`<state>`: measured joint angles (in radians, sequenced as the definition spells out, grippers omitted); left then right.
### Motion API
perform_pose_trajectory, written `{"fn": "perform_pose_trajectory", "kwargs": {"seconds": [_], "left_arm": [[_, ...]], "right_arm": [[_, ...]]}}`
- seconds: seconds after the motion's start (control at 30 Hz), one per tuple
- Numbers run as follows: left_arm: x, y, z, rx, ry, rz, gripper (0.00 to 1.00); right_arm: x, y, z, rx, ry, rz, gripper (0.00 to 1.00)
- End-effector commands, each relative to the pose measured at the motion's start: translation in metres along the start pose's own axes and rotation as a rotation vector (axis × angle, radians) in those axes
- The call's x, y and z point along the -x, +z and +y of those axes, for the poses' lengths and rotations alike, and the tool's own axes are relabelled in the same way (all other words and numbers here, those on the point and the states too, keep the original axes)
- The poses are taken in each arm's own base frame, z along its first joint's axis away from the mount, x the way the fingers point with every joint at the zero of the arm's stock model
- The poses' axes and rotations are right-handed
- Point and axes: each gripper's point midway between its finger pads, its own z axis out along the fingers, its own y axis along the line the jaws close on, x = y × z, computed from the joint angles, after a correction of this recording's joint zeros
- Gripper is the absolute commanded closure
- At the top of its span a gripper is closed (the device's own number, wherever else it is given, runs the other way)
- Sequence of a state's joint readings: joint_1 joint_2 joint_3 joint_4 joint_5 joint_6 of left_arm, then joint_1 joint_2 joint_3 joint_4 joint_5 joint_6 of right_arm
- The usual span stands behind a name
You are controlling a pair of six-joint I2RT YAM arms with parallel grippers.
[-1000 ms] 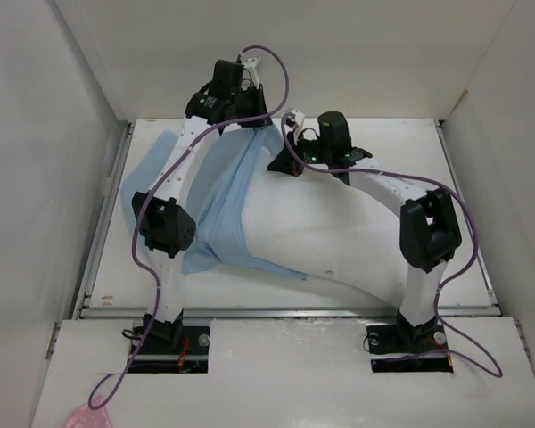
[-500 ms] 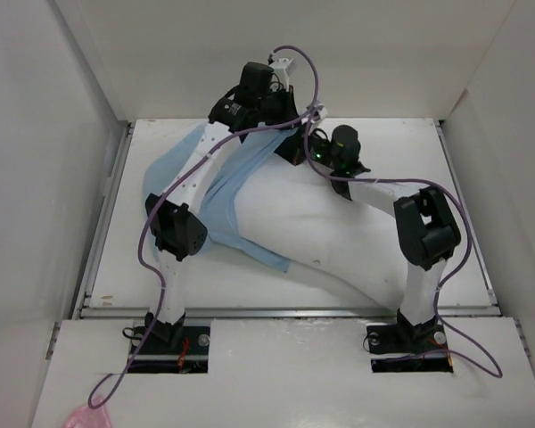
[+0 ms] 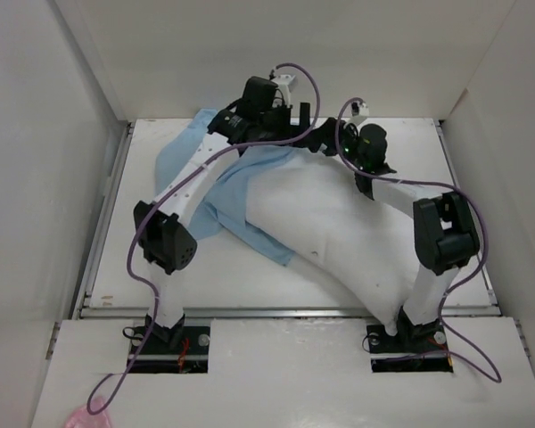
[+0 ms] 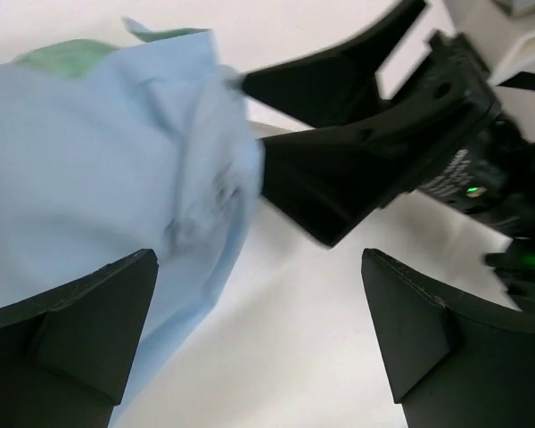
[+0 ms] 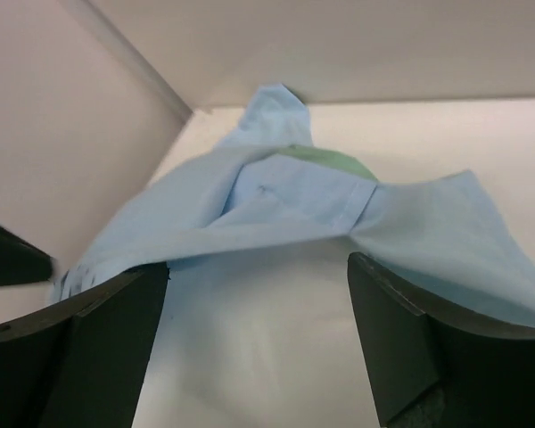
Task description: Put the pillow into the pillowcase
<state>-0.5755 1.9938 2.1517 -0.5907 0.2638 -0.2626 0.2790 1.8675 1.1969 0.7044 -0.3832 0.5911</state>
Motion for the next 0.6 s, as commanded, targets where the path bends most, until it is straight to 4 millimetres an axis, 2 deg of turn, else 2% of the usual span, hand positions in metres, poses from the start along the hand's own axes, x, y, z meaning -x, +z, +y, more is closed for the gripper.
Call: {"fn": "perform_pose_trajectory", "kwargs": {"seconds": [0.0, 0.03, 0.07, 0.1, 0.13, 0.17, 0.2, 0.23, 0.27, 0.3, 0.33, 0.37, 0.4, 0.43, 0.47, 0.5, 0.53, 0.57], "left_arm": [[0.052, -0.091, 0.007, 0.143, -0.006, -0.236, 0.0], [0.039, -0.093, 0.024, 0.223, -0.027, -0.224, 0.0], [0.042, -0.116, 0.022, 0.238, -0.04, -0.262, 0.0], [0.037, -0.124, 0.031, 0.272, -0.067, -0.271, 0.0], [0.015, -0.122, 0.049, 0.337, -0.118, -0.234, 0.0], [0.007, -0.127, 0.053, 0.354, -0.141, -0.23, 0.0], [0.004, -0.145, 0.055, 0.365, -0.165, -0.258, 0.0], [-0.007, -0.148, 0.059, 0.379, -0.185, -0.247, 0.0], [-0.036, -0.137, 0.068, 0.391, -0.222, -0.193, 0.0], [-0.044, -0.142, 0.065, 0.372, -0.235, -0.192, 0.0], [-0.057, -0.138, 0.067, 0.368, -0.26, -0.169, 0.0], [-0.083, -0.127, 0.072, 0.366, -0.287, -0.11, 0.0], [-0.095, -0.121, 0.074, 0.363, -0.308, -0.085, 0.02], [-0.1, -0.119, 0.074, 0.364, -0.349, -0.088, 0.05], [-0.108, -0.115, 0.075, 0.361, -0.365, -0.072, 0.07], [-0.125, -0.109, 0.08, 0.368, -0.377, -0.038, 0.11], [-0.131, -0.108, 0.081, 0.362, -0.379, -0.029, 0.17], [-0.134, -0.106, 0.079, 0.346, -0.389, -0.037, 0.17]], "right_arm": [[-0.007, -0.022, -0.003, -0.142, -0.106, 0.215, 0.13], [-0.008, -0.033, -0.004, -0.164, -0.161, 0.253, 0.13], [-0.011, -0.042, -0.008, -0.208, -0.166, 0.291, 0.13], [-0.015, -0.054, -0.02, -0.284, -0.181, 0.317, 0.11], [-0.017, -0.072, -0.02, -0.332, -0.192, 0.354, 0.11], [-0.015, -0.082, -0.024, -0.371, -0.216, 0.361, 0.11], [-0.01, -0.092, -0.026, -0.404, -0.248, 0.358, 0.11], [-0.011, -0.104, -0.027, -0.432, -0.265, 0.379, 0.07], [0.002, -0.115, -0.016, -0.43, -0.325, 0.361, 0.07], [0.011, -0.122, -0.011, -0.431, -0.367, 0.351, 0.07], [0.003, -0.125, 0.004, -0.397, -0.414, 0.37, 0.07], [0.013, -0.131, 0.025, -0.35, -0.476, 0.342, 0.07], [0.015, -0.131, 0.041, -0.301, -0.559, 0.341, 0.06], [-0.002, -0.129, 0.069, -0.203, -0.601, 0.367, 0.06], [-0.009, -0.129, 0.086, -0.143, -0.635, 0.381, 0.06], [-0.02, -0.131, 0.098, -0.089, -0.673, 0.399, 0.06], [-0.029, -0.13, 0.111, -0.028, -0.696, 0.413, 0.04], [-0.047, -0.128, 0.131, 0.049, -0.715, 0.444, 0.04]]}}
